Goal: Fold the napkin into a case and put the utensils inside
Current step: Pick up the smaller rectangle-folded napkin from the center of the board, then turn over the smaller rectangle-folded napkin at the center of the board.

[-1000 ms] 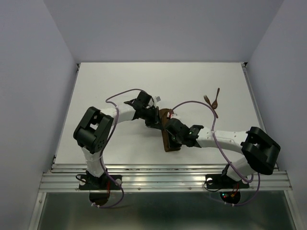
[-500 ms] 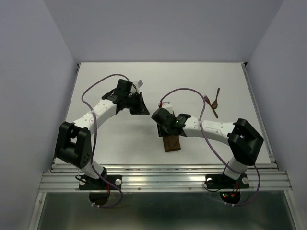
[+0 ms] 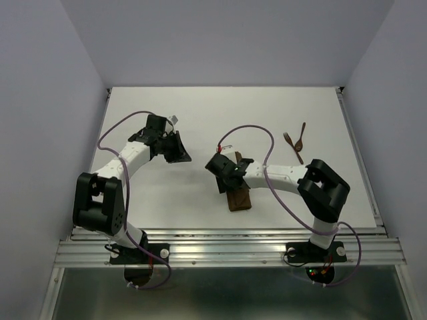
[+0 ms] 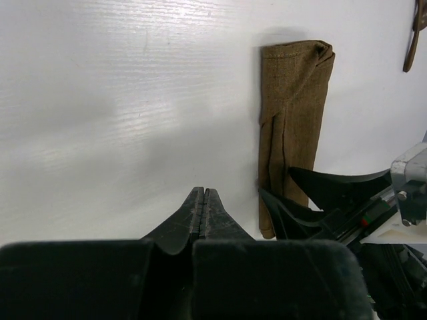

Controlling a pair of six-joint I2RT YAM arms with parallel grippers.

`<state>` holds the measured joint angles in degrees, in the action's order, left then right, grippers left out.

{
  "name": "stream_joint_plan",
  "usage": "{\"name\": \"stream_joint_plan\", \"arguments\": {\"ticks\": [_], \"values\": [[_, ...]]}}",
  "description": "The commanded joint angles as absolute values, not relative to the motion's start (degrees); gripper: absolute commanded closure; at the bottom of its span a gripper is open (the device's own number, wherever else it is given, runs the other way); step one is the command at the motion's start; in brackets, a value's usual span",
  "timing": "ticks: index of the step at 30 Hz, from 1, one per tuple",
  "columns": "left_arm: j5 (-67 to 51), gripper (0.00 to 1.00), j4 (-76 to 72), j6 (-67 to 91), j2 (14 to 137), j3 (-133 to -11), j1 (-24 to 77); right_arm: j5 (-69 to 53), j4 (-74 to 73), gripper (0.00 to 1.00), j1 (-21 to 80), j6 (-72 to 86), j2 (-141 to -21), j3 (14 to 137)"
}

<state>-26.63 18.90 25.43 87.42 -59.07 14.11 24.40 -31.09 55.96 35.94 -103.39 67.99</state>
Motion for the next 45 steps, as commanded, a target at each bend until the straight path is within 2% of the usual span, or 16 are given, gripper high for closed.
{"name": "stream_joint_plan", "arguments": {"ticks": [1,7,16,17,19,26,32,37,45], "values": [[-27.25,1.00,16.79,26.45,84.29,-57.31,13.97,25.05,-30.06,0.44,56.43,35.16,-106.08,70.57],[-27.68,1.00,15.38,26.89,84.20,-55.64,13.97,26.19,-30.67,0.48,56.95,35.42,-109.33,71.37],[-28.04,1.00,14.15,27.25,84.29,-54.14,13.97,30.32,-32.61,0.83,57.48,36.39,-112.06,74.53],[-27.95,1.00,14.24,27.25,84.29,-54.23,13.89,29.89,-31.91,0.92,57.48,36.13,-111.97,74.62],[-27.07,1.00,14.94,26.72,84.29,-54.75,13.63,29.10,-31.03,0.99,57.48,34.90,-111.97,75.58],[-25.93,1.00,17.57,24.70,81.83,-55.63,8.18,20.58,-22.08,0.99,57.48,30.77,-111.35,78.39],[-23.30,1.00,20.04,23.47,77.61,-56.69,1.33,6.27,-12.42,0.99,55.02,31.29,-111.62,78.31],[-22.94,1.00,21.27,22.50,75.50,-57.39,-3.51,-0.08,-7.21,0.99,55.02,31.38,-112.41,79.71],[-23.55,1.00,21.53,21.97,74.97,-58.10,-5.10,-14.74,1.74,0.99,54.49,33.39,-113.29,80.16]]}}
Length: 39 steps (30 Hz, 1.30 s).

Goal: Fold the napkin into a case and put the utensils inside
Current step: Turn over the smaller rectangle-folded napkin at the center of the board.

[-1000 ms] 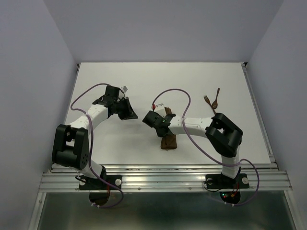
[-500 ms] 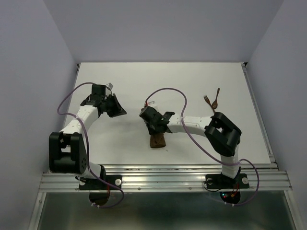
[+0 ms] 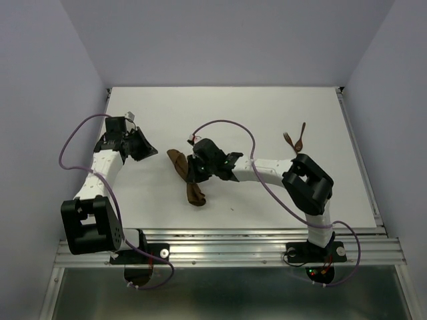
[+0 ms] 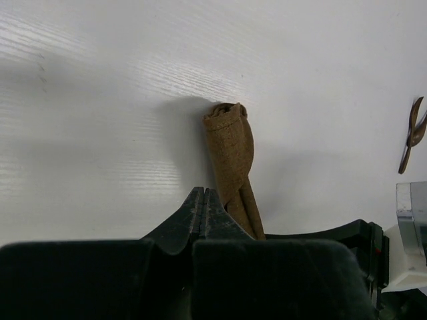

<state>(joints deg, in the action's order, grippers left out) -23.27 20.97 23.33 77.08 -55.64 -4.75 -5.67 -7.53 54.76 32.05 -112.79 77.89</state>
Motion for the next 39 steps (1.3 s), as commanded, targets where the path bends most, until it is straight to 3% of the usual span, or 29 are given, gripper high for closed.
{"name": "stream_joint_plan", "arguments": {"ticks": [1,4,5,13,27,39], "values": [[-23.64,1.00,21.36,22.23,74.88,-58.10,-5.18,-15.98,3.93,0.99,53.80,34.36,-113.38,79.55],[-24.43,1.00,21.01,22.50,74.88,-57.83,-5.19,-20.90,9.90,0.99,52.13,36.81,-113.38,77.70],[-24.96,1.00,20.57,22.59,74.97,-57.14,-5.19,-28.66,18.98,0.99,49.60,41.09,-113.12,72.21],[-26.72,1.00,18.72,23.20,75.50,-55.55,-5.18,-36.64,24.95,0.99,45.01,44.12,-116.10,68.47],[-28.21,1.00,16.96,23.12,77.34,-54.14,-4.40,-41.48,27.07,0.99,40.26,43.59,-118.12,63.99],[-26.55,1.00,12.57,24.96,88.05,-55.19,5.71,-43.07,27.16,0.99,38.59,43.24,-119.27,63.28]]}}
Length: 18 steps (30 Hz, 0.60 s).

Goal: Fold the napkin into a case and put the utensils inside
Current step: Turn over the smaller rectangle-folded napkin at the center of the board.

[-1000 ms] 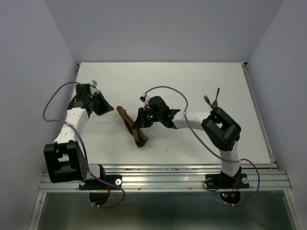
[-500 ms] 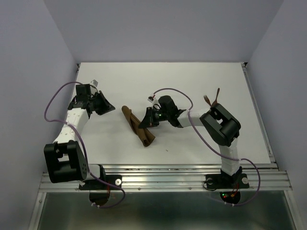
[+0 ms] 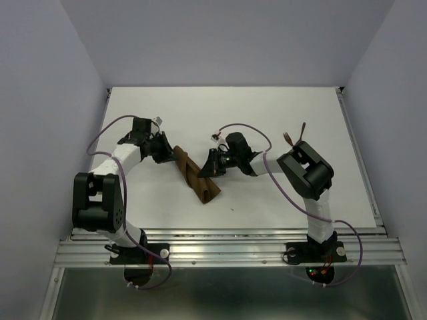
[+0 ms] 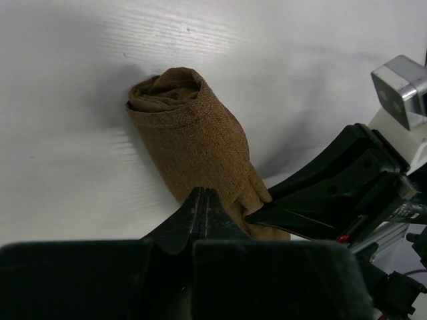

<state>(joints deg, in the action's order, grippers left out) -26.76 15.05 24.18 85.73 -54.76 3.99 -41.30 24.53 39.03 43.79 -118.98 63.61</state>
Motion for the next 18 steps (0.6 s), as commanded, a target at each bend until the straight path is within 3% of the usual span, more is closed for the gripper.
{"name": "stream_joint_plan", "arguments": {"ticks": [1,8,9,13,15,18], "values": [[-26.54,1.00,12.05,25.31,89.37,-55.72,6.50,-43.15,27.16,0.99,38.58,43.16,-119.27,63.28],[-26.37,1.00,9.93,26.80,94.03,-59.58,8.79,-43.33,27.16,0.99,38.58,43.24,-119.36,63.19],[-26.63,1.00,9.76,26.98,94.65,-60.02,8.96,-43.24,27.16,0.95,38.06,43.24,-119.36,63.11],[-27.33,1.00,8.62,27.60,97.99,-62.66,9.58,-42.10,26.98,0.63,37.45,43.15,-117.78,61.97],[-27.86,1.00,8.27,28.30,99.75,-63.45,10.19,-40.96,26.81,0.42,36.92,42.80,-115.85,61.00],[-27.95,1.00,7.56,29.00,100.98,-64.86,11.42,-36.50,22.69,0.26,36.91,40.09,-111.99,59.24]]}}
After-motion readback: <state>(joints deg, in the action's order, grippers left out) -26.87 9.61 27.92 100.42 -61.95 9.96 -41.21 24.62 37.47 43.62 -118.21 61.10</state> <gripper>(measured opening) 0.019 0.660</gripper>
